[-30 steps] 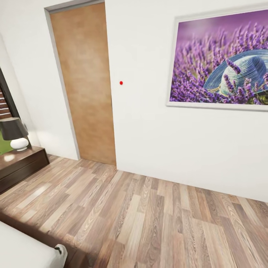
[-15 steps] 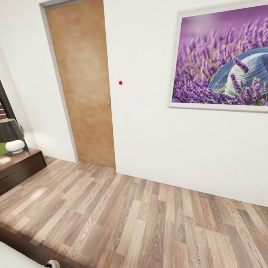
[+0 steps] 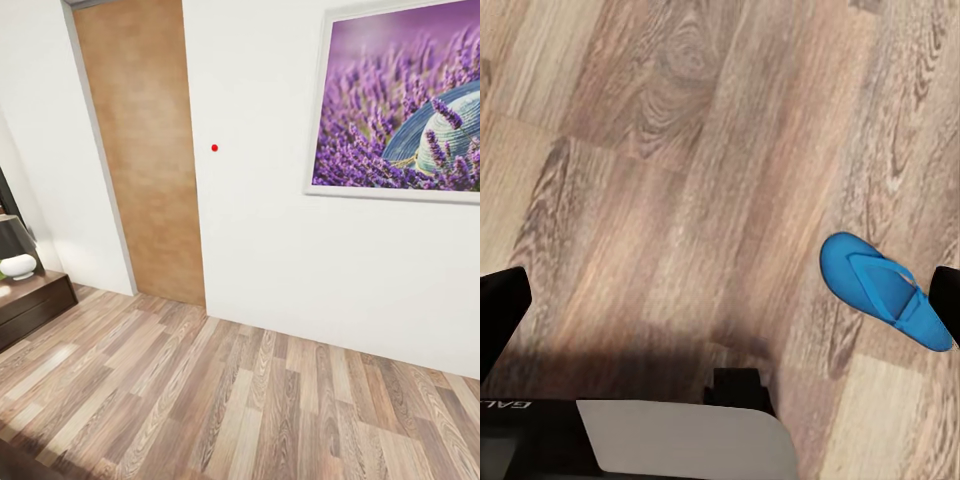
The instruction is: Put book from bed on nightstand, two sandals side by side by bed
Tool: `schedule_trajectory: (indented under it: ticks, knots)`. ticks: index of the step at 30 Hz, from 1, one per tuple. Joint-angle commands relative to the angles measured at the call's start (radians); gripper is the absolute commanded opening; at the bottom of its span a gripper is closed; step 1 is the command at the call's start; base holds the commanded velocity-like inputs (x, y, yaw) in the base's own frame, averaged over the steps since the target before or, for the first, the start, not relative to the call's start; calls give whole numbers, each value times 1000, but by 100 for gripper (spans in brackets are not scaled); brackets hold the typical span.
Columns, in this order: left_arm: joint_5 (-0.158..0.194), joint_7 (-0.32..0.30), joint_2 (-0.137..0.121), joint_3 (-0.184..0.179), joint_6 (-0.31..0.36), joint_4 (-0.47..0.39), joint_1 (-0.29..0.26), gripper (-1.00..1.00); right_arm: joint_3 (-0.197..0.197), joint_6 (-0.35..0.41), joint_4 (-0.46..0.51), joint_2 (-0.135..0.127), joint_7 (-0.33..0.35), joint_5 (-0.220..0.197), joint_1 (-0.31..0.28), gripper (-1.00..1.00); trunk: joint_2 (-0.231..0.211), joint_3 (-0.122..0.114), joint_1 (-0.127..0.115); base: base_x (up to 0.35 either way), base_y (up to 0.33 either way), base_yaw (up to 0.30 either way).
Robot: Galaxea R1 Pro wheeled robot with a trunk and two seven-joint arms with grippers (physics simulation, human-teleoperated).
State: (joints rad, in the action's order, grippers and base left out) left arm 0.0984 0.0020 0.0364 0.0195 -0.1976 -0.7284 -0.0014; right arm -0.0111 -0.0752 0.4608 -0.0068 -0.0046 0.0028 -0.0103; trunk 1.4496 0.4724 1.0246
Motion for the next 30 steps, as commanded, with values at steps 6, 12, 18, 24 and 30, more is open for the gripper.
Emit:
schedule_trajectory:
  ticks: [6, 12, 18, 24, 30]
  knots:
    - [9, 0, 0, 0, -2, 0, 0, 100, -1, -3, -1, 0, -1, 0, -1, 100, 0, 1, 0, 248, 0, 0]
    - [9, 0, 0, 0, -2, 0, 0, 100, -1, -3, -1, 0, -1, 0, -1, 100, 0, 1, 0, 250, 0, 0]
    - [9, 0, 0, 0, -2, 0, 0, 100, -1, -3, -1, 0, -1, 0, 0, 100, 0, 1, 0, 250, 0, 0]
    - [9, 0, 0, 0, -2, 0, 0, 100, -1, -3, -1, 0, -1, 0, 0, 100, 0, 1, 0, 97, 0, 0]
    - [9, 0, 0, 0, -3, 0, 0, 100, -1, -3, -1, 0, 2, -2, -1, 100, 0, 1, 0, 8, 0, -8]
